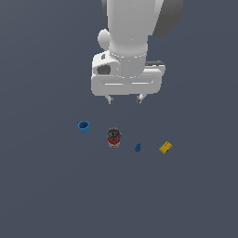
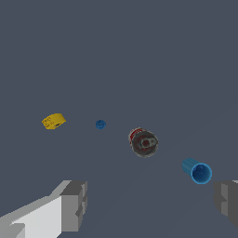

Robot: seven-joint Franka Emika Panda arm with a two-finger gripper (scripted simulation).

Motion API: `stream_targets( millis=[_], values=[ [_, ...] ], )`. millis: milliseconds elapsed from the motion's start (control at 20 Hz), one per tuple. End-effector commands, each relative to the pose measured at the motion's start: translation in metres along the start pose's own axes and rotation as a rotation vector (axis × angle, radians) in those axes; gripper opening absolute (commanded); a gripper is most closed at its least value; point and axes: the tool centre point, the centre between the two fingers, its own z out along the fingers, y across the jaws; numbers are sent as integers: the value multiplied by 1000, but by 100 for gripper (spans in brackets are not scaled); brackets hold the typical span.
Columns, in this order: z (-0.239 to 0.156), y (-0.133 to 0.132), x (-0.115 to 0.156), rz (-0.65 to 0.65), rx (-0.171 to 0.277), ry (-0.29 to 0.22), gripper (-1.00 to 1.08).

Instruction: Pick up a designated object from a clutter of objects.

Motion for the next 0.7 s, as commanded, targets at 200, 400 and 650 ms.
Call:
stream_targets(
  millis=[200, 400, 650],
  values=[
    [2, -4, 1, -12, 7, -4, 100],
    [6, -12, 2, -36, 21, -12, 100],
    [6, -13, 3, -37, 22, -13, 100]
  ],
)
